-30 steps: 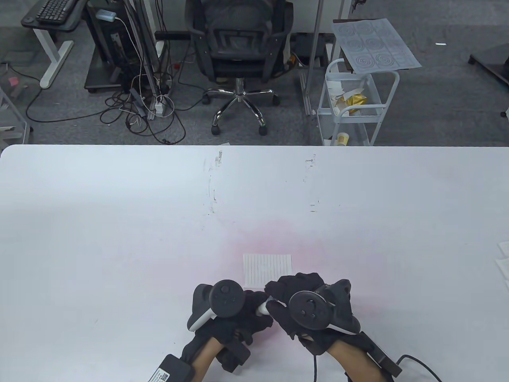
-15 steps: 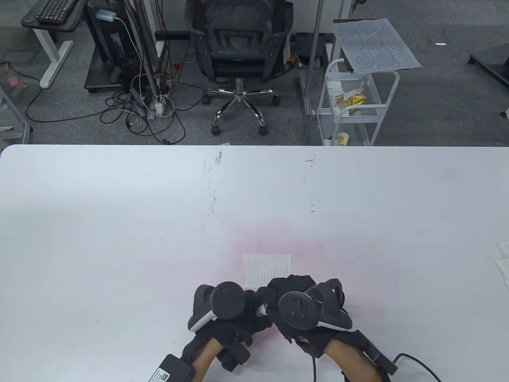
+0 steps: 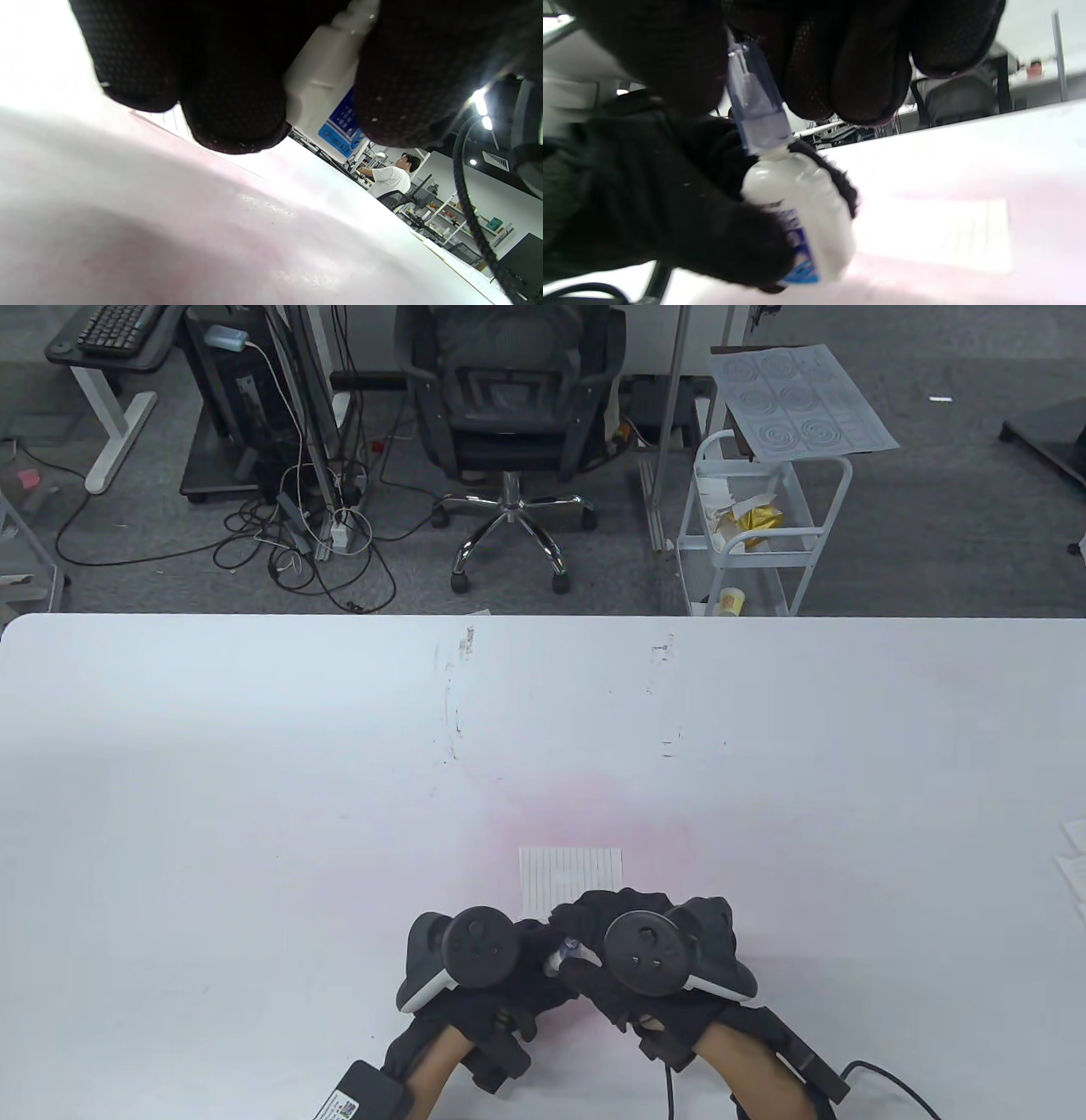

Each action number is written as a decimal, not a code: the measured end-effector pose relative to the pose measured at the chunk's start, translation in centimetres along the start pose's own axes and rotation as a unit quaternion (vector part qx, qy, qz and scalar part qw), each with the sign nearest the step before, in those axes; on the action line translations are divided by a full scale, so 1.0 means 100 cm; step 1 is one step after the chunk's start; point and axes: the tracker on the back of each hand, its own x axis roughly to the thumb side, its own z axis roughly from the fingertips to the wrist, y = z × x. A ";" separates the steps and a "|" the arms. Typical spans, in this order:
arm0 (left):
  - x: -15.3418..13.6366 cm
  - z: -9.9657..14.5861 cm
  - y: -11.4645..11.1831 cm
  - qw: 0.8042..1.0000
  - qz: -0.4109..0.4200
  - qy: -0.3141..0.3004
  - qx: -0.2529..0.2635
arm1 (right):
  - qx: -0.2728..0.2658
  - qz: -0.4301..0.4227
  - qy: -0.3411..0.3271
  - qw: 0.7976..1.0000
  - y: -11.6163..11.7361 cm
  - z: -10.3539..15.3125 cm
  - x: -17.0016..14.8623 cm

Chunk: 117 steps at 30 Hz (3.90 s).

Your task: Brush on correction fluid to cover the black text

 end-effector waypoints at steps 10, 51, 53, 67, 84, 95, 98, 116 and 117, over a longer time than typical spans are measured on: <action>-0.002 0.001 0.003 1.000 0.003 0.001 0.003 | -0.046 0.026 0.008 0.999 0.002 0.001 -0.003; -0.004 0.009 0.017 1.000 0.005 0.005 0.030 | -0.021 -0.064 -0.002 0.998 0.030 -0.008 -0.018; -0.003 0.009 0.017 1.000 0.002 0.007 0.030 | -0.015 -0.071 -0.003 0.997 0.032 -0.009 -0.019; -0.003 0.009 0.018 0.999 0.021 0.014 0.032 | -0.013 -0.087 -0.031 0.996 0.034 -0.011 -0.023; -0.017 0.014 0.031 0.995 -0.042 0.047 0.071 | -0.169 -0.036 0.069 0.983 0.004 -0.001 -0.059; -0.057 0.031 0.058 0.937 -0.285 0.171 0.108 | -0.258 0.038 0.269 0.927 -0.020 0.029 -0.143; -0.068 0.033 0.062 0.934 -0.279 0.196 0.106 | -0.269 0.052 0.307 0.911 -0.021 0.038 -0.161; -0.082 0.037 0.065 0.933 -0.266 0.221 0.098 | -0.218 0.022 0.451 0.865 -0.012 0.062 -0.212; -0.082 0.037 0.065 0.933 -0.266 0.220 0.097 | -0.211 0.021 0.455 0.865 -0.013 0.062 -0.212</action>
